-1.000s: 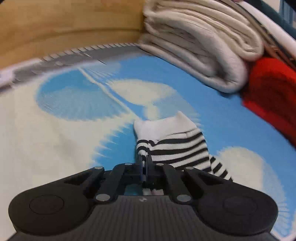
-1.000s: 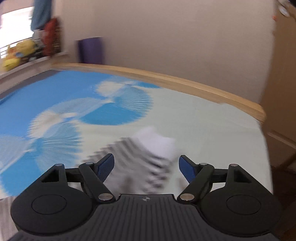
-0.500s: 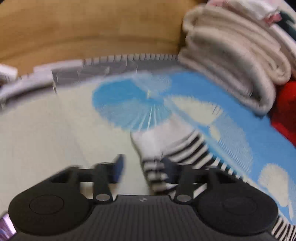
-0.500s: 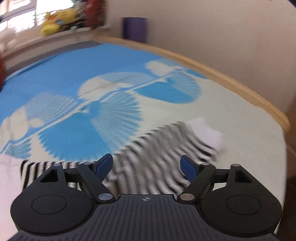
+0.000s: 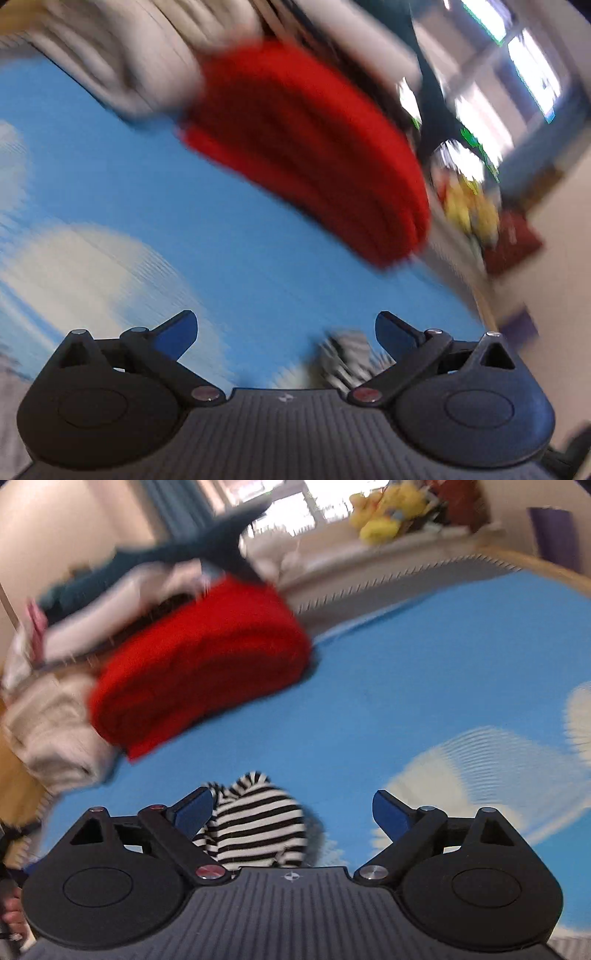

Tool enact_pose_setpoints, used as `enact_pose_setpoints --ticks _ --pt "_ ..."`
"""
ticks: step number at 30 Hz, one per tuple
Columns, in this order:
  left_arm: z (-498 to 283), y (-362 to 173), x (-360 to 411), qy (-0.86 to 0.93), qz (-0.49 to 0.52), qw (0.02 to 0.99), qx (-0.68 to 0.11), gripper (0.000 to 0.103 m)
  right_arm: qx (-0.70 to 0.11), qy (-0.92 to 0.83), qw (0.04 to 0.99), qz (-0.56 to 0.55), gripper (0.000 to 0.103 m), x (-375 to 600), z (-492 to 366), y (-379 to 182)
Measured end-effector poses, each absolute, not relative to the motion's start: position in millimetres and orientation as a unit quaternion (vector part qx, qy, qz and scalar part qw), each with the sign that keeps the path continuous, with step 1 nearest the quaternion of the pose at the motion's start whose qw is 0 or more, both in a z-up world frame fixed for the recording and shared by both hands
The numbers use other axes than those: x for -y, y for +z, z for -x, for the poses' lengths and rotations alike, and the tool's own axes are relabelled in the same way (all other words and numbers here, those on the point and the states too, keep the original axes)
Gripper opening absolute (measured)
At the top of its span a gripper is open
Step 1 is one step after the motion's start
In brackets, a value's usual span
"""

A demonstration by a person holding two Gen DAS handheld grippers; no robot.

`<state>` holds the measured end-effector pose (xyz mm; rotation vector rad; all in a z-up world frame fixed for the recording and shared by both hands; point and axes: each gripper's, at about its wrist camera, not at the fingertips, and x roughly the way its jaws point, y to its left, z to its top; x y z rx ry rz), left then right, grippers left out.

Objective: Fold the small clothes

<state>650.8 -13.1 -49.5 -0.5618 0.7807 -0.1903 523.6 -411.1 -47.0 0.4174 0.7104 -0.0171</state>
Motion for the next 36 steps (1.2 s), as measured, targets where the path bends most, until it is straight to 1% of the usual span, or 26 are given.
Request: enact_pose_setpoints --ticks 2,3,4,5,6,7,9,12,13,14,15,16,17,18,19,21,22,25,27,29,30,31,32,33,34,36 --pt "-665 -71 60 -0.12 0.242 0.877 -0.397 0.103 -0.389 -0.007 0.904 -0.177 0.093 378 -552 -83" --pt "-670 -83 79 -0.123 0.228 0.875 -0.41 0.102 -0.4 -0.01 0.902 -0.162 0.088 366 -561 -99" --pt "-671 -93 96 -0.132 0.216 0.874 -0.415 0.098 -0.396 -0.007 0.907 -0.143 0.08 355 -564 -113" --pt "-668 -99 109 -0.144 0.199 0.881 -0.404 0.086 -0.379 0.008 0.917 -0.125 0.041 346 -562 -121" --pt "-663 -103 117 -0.165 0.176 0.888 -0.39 0.03 -0.364 0.021 0.924 -0.112 0.005 338 -556 -121" --pt "-658 -105 124 -0.196 0.151 0.887 -0.389 0.005 -0.345 0.029 0.932 -0.105 0.005 334 -547 -118" --pt "-630 -102 121 -0.24 0.121 0.889 -0.372 0.003 -0.29 0.062 0.953 -0.066 0.005 328 -515 -102" --pt "-554 -91 99 -0.321 0.029 0.882 -0.343 0.003 -0.201 0.154 0.965 0.068 0.004 326 -417 -70" --pt "-526 -95 89 -0.342 -0.002 0.872 -0.351 0.005 -0.189 0.188 0.958 0.106 0.005 326 -383 -68" --pt "-501 -102 79 -0.358 -0.026 0.857 -0.37 0.006 -0.19 0.225 0.945 0.143 0.008 330 -349 -69" --pt "-476 -112 66 -0.367 -0.043 0.84 -0.396 0.019 -0.218 0.269 0.923 0.169 0.018 333 -317 -75" --pt "-457 -121 55 -0.372 -0.056 0.824 -0.423 0.043 -0.268 0.307 0.893 0.189 0.029 335 -291 -85" --pt "-442 -126 43 -0.367 -0.058 0.818 -0.439 0.054 -0.31 0.315 0.874 0.201 0.061 337 -273 -95" --pt "-434 -125 32 -0.36 -0.047 0.823 -0.437 0.069 -0.344 0.308 0.86 0.216 0.079 340 -253 -105" --pt "-430 -119 21 -0.354 -0.029 0.831 -0.428 0.076 -0.345 0.298 0.862 0.221 0.08 345 -239 -107" --pt "-438 -103 10 -0.346 0.02 0.846 -0.405 0.081 -0.335 0.281 0.877 0.198 0.08 352 -233 -95" --pt "-446 -91 6 -0.34 0.057 0.854 -0.39 0.084 -0.329 0.271 0.89 0.162 0.08 353 -245 -83" --pt "-475 -71 26 -0.327 0.117 0.864 -0.365 0.086 -0.308 0.23 0.923 -0.018 0.085 369 -296 -45" --pt "-507 -73 62 -0.33 0.113 0.85 -0.395 0.089 -0.324 0.158 0.925 -0.125 0.087 376 -346 -36" --pt "-532 -84 99 -0.312 0.086 0.837 -0.441 0.089 -0.395 0.089 0.899 -0.165 0.085 380 -398 -45" --pt "-544 -91 115 -0.304 0.064 0.829 -0.466 0.088 -0.436 0.065 0.883 -0.162 0.079 379 -418 -55" --pt "-547 -99 125 -0.295 0.038 0.819 -0.491 0.075 -0.471 0.05 0.868 -0.149 0.07 375 -437 -64" --pt "-550 -105 136 -0.295 0.008 0.808 -0.51 0.058 -0.499 0.05 0.855 -0.131 0.034 370 -447 -77" --pt "-544 -108 145 -0.315 -0.025 0.797 -0.514 0.023 -0.52 0.074 0.844 -0.11 0.006 364 -453 -83" --pt "-534 -110 148 -0.33 -0.062 0.794 -0.507 0.02 -0.527 0.106 0.84 -0.067 0.004 356 -451 -86" --pt "-521 -101 161 -0.347 -0.133 0.798 -0.474 0.015 -0.507 0.164 0.845 0.048 0.004 331 -440 -79"
